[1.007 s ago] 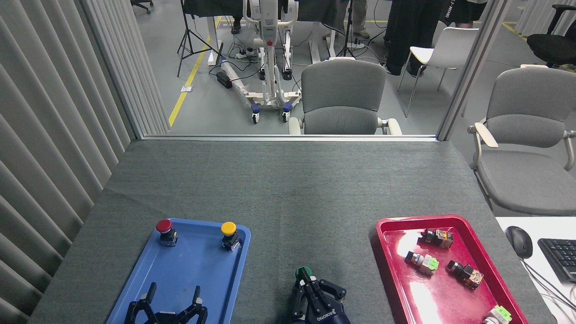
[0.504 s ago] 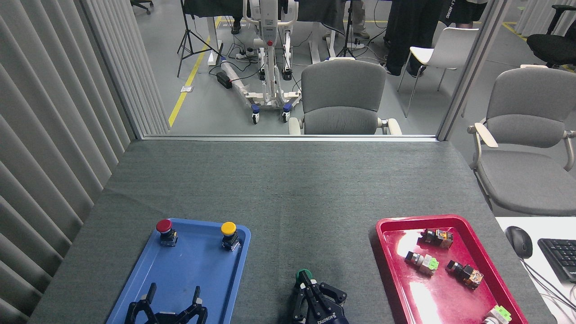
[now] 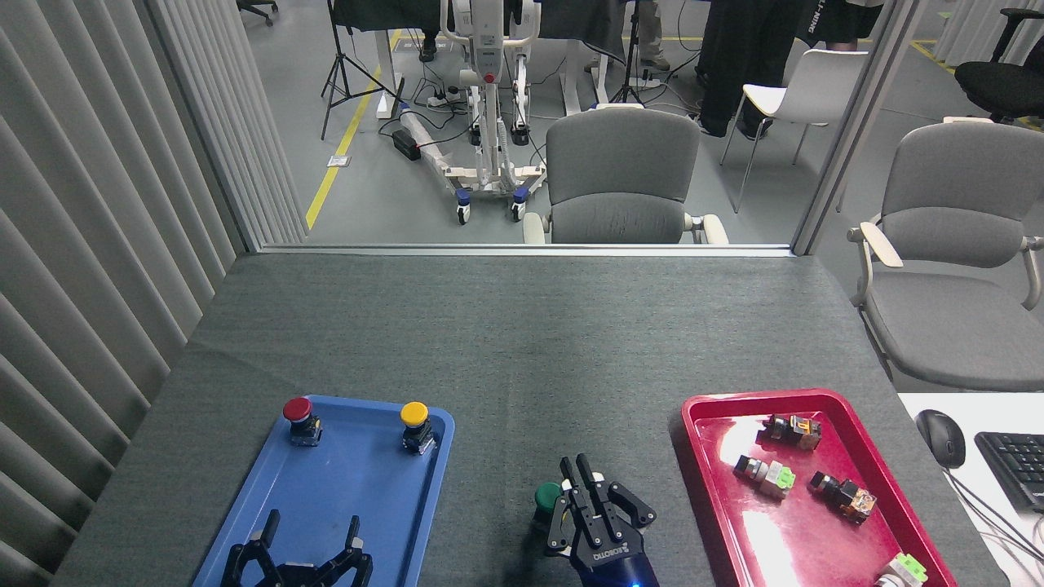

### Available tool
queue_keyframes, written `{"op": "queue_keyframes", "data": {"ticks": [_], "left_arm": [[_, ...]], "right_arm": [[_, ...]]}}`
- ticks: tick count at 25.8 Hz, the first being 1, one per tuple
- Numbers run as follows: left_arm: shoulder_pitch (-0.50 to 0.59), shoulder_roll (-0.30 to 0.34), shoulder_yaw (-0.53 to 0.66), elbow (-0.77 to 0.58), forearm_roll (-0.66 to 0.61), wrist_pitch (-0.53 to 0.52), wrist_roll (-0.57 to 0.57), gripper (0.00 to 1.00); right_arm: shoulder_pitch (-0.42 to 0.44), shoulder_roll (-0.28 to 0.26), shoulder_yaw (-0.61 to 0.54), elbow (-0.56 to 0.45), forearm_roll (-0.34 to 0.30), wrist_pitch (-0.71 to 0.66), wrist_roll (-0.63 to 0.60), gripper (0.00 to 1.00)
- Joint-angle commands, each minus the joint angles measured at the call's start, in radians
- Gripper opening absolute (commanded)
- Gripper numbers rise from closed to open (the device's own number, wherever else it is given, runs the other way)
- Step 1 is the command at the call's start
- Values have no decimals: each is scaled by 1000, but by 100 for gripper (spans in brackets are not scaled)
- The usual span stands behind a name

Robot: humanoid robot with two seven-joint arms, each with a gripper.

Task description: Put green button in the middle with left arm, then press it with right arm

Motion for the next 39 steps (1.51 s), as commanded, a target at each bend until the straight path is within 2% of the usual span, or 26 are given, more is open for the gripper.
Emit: {"op": "queue_keyframes", "data": {"ticks": [1, 3, 7, 15, 18, 24, 27, 31, 34, 37, 39], "left_arm": [[0, 1, 0, -3, 1, -2, 1, 100], [0, -2, 1, -14, 1, -5, 1, 100], [0, -5, 1, -21, 1, -6, 1, 100], [-3, -4, 14, -21, 8, -9, 5, 100], [-3, -5, 15, -23, 8, -11, 7, 100], [-5, -4, 15, -25, 8, -11, 7, 100], [-5, -4, 17, -25, 8, -11, 7, 100], [-3, -4, 28, -21, 16, -8, 5, 100], [-2, 0, 26, -25, 70, -9, 7, 100], [0, -5, 31, -28, 140, -11, 5, 100], [3, -7, 35, -54, 145, -11, 4, 100]], "right_arm": [[23, -6, -56, -38, -1, 9, -2, 98], [28, -9, -81, -43, -1, 27, -1, 99], [58, -49, -145, -60, -1, 44, -2, 99], [175, -52, -331, -86, 1, 36, -59, 100], [184, -77, -366, -118, 1, 21, -59, 100], [206, -89, -372, -129, -4, 13, -51, 100], [226, -84, -372, -138, -56, 9, 4, 100], [232, -94, -383, -185, -58, -112, 42, 100], [233, -114, -409, -196, -65, -205, 44, 100], [249, -114, -407, -208, -65, -205, 42, 100], [258, -110, -407, -213, -68, -197, 41, 100]]}}
